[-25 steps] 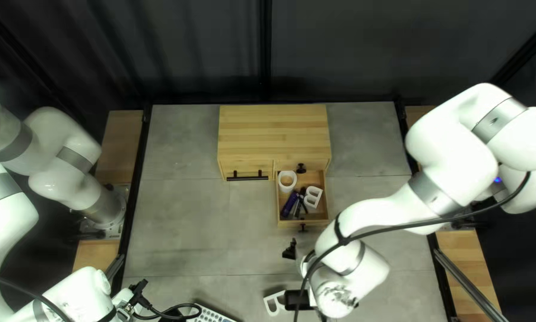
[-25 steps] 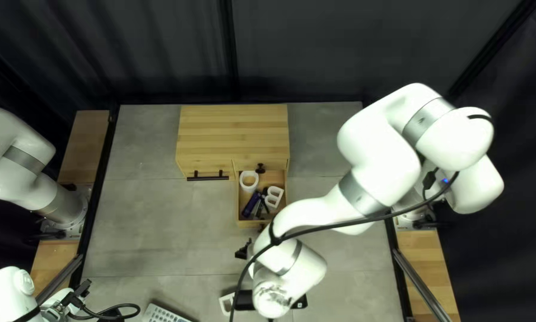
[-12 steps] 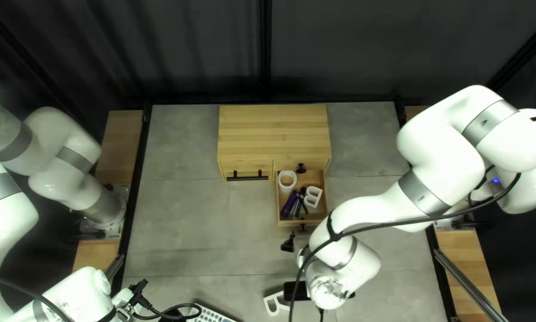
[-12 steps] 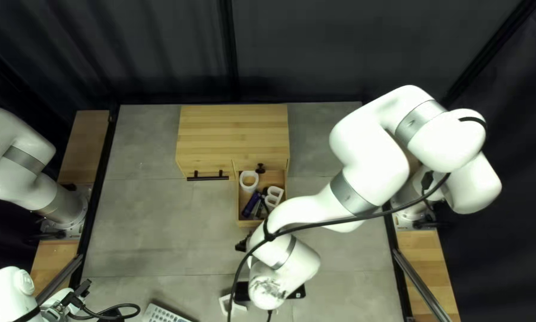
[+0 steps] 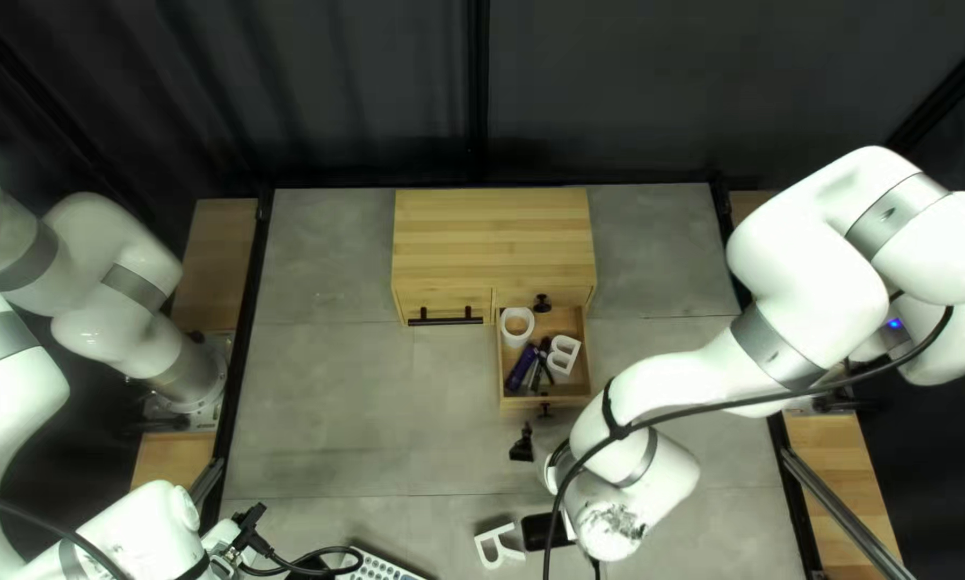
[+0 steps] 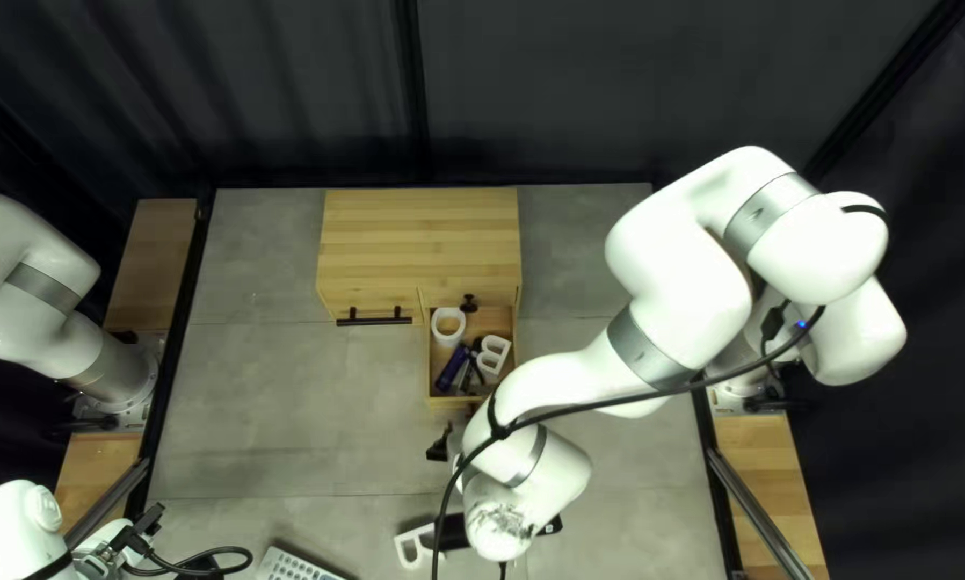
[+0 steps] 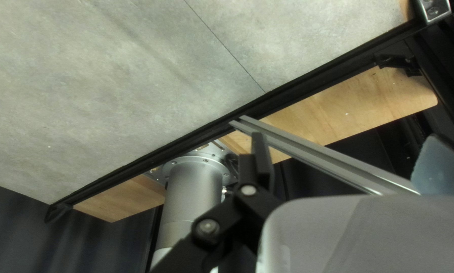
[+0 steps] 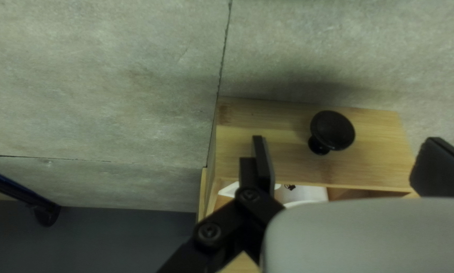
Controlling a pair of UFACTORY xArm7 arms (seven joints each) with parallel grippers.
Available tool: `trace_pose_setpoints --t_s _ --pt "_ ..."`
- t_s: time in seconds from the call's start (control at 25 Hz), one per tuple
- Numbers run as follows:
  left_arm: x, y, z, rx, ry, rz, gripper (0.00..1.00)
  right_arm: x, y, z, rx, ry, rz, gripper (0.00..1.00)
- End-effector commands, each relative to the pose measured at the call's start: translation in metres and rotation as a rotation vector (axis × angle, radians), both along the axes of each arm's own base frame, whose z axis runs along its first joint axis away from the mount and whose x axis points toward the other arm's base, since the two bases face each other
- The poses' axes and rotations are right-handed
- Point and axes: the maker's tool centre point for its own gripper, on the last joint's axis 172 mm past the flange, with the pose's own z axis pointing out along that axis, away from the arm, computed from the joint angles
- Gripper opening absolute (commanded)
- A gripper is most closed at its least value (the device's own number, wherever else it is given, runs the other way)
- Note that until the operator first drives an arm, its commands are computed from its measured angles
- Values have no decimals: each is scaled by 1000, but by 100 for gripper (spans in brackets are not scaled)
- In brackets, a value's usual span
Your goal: Open drawers and place objects into drawer and close
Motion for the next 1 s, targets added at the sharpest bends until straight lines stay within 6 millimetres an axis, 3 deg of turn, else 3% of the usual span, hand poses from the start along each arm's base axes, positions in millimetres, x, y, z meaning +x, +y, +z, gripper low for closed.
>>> trace_pose_setpoints --t_s 0.04,0.56,1.0 --pt "0 0 0 0 0 0 100 -1 -1 -10 -19 -19 -41 100" --pt "0 0 0 0 0 0 100 -3 -27 -6 -45 -74 -25 100" --pt "0 0 0 0 0 0 100 -5 -30 -3 -28 -81 7 100"
